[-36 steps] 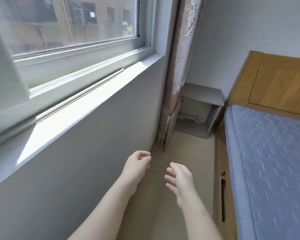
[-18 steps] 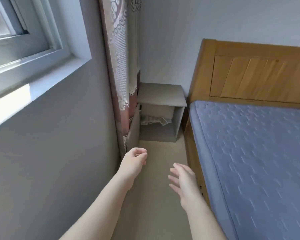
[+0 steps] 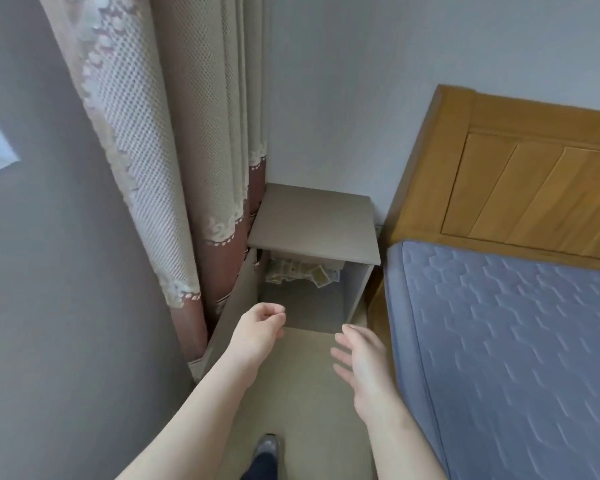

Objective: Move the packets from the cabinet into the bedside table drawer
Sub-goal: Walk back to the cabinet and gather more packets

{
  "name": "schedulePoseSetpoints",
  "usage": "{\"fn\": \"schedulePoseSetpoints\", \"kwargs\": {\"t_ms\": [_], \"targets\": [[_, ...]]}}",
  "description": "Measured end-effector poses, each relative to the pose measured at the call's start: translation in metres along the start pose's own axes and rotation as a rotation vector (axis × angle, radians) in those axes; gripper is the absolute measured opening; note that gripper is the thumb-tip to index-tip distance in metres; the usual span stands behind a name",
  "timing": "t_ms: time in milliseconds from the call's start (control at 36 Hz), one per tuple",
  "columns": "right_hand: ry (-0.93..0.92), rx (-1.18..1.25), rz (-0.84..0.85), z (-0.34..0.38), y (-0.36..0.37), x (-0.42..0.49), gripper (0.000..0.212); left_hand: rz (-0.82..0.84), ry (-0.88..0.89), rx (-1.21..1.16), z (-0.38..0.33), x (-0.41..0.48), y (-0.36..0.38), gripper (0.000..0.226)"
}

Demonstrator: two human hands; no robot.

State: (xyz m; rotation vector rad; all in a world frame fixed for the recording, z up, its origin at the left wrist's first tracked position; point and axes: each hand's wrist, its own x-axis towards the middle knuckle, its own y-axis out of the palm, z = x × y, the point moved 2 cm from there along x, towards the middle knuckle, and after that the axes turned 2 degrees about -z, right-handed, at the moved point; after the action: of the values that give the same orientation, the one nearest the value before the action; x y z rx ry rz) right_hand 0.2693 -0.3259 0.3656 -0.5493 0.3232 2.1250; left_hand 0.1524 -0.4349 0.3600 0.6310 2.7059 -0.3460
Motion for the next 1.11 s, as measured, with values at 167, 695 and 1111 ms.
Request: {"fn": "schedulePoseSetpoints", "kwargs": {"t_ms": [167, 695, 1111], "targets": [[-0.006, -0.024, -0.01, 0.059, 0.022, 0.108, 0.013, 0.039, -0.012, 0.013, -0.044, 0.118, 0.042, 0.009], [0.216, -0.237, 0.149, 0.035, 0.083, 0.431, 0.013, -0.156, -0.241, 0.082, 0.007, 0.388, 0.136, 0.01], [0.076, -0.486, 0.2, -0.198, 0.133, 0.663, 0.025, -0.178, -0.229, 0.136, 0.237, 0.581, 0.168, 0.037]]}}
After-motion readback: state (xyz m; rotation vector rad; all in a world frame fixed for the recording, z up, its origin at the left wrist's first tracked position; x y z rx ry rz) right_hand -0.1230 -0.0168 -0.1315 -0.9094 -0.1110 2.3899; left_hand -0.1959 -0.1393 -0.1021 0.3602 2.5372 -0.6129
